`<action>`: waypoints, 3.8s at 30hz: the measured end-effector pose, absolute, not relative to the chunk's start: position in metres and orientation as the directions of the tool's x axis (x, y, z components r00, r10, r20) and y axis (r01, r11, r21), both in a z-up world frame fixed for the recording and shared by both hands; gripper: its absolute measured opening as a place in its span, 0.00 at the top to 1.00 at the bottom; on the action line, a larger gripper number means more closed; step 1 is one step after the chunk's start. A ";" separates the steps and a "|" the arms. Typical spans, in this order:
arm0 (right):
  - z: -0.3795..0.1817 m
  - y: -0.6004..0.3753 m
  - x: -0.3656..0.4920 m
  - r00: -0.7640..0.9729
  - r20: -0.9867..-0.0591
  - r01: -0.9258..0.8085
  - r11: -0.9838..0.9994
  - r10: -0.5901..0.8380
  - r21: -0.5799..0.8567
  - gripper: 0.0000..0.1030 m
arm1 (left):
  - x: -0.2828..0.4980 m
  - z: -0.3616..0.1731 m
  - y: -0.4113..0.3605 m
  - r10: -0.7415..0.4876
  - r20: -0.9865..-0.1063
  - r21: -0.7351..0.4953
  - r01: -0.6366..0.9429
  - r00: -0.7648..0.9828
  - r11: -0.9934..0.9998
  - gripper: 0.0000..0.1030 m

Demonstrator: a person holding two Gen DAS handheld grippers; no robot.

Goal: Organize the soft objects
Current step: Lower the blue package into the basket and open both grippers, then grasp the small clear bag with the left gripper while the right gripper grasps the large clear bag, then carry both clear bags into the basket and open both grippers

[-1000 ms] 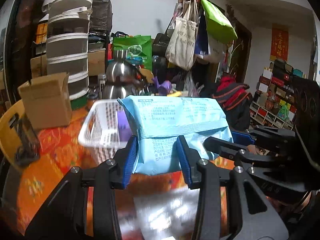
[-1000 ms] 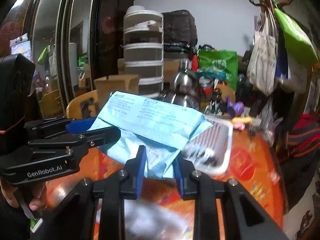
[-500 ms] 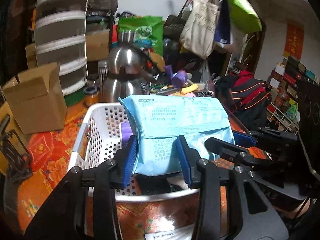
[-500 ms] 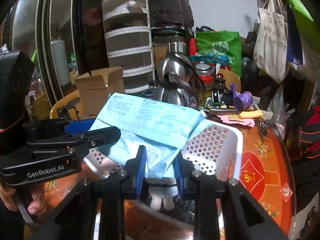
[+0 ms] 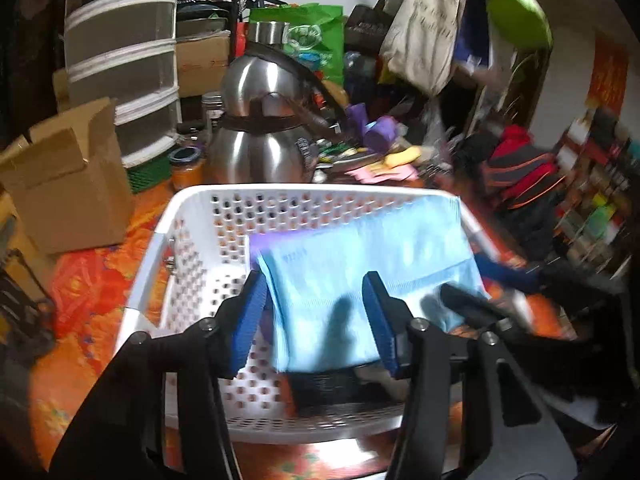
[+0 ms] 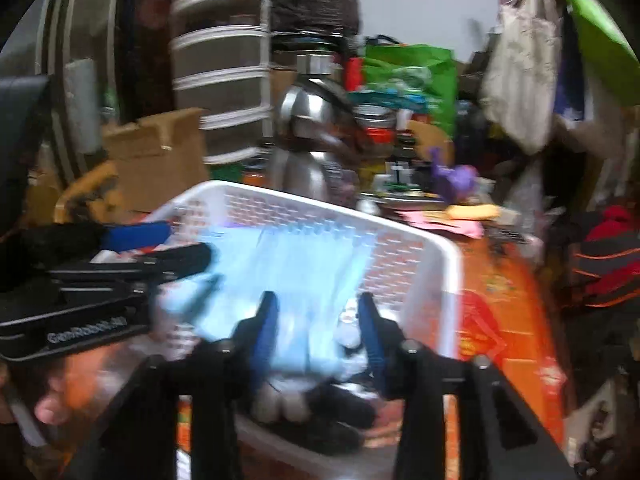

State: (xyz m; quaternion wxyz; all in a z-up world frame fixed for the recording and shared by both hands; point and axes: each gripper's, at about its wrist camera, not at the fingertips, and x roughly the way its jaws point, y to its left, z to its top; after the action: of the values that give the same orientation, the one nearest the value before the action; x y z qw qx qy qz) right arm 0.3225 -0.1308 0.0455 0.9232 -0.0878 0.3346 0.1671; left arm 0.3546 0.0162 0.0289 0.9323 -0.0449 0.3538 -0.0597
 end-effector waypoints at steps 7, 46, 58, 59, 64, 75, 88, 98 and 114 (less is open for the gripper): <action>0.048 -0.163 0.305 0.713 -0.634 -0.338 0.939 0.299 0.064 0.28 | 0.336 0.028 0.028 -0.132 -0.632 -0.156 0.042 0.764 0.987 0.26; -0.066 -0.196 0.182 0.522 -0.747 -0.367 0.899 0.412 0.239 0.46 | 0.142 -0.106 0.059 -0.149 -0.767 -0.221 -0.038 0.624 0.975 0.24; -0.065 -0.182 0.176 0.547 -0.760 -0.379 0.913 0.350 0.148 0.67 | 0.141 -0.105 0.054 -0.243 -0.742 -0.281 0.039 0.625 0.959 0.76; -0.065 -0.182 0.175 0.551 -0.759 -0.379 0.915 0.346 0.142 0.71 | 0.141 -0.105 0.055 -0.251 -0.738 -0.294 0.036 0.626 0.955 0.77; -0.059 -0.186 0.169 0.573 -0.728 -0.387 0.907 0.376 0.164 0.83 | 0.140 -0.106 0.066 -0.290 -0.715 -0.353 0.029 0.636 0.935 0.79; -0.039 -0.189 0.143 0.677 -0.629 -0.395 0.909 0.383 0.129 0.87 | 0.116 -0.082 0.065 -0.322 -0.600 -0.359 0.113 0.733 0.926 0.82; -0.037 -0.191 0.138 0.691 -0.608 -0.397 0.908 0.390 0.131 0.88 | 0.109 -0.076 0.064 -0.328 -0.574 -0.351 0.136 0.751 0.926 0.82; -0.026 -0.198 0.131 0.710 -0.570 -0.398 0.904 0.413 0.159 0.90 | 0.096 -0.058 0.055 -0.302 -0.532 -0.288 0.166 0.791 0.943 0.83; 0.097 -0.186 0.179 0.764 -0.475 -0.433 0.893 0.438 0.127 0.90 | 0.147 0.079 0.058 -0.285 -0.429 -0.223 0.205 0.857 0.953 0.84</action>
State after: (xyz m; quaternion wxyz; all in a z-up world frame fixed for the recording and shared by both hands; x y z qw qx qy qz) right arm 0.1793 -0.1865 0.0967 0.9390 0.0050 0.2540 0.2317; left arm 0.1473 0.0575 0.0791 0.9599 -0.0847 0.2346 -0.1277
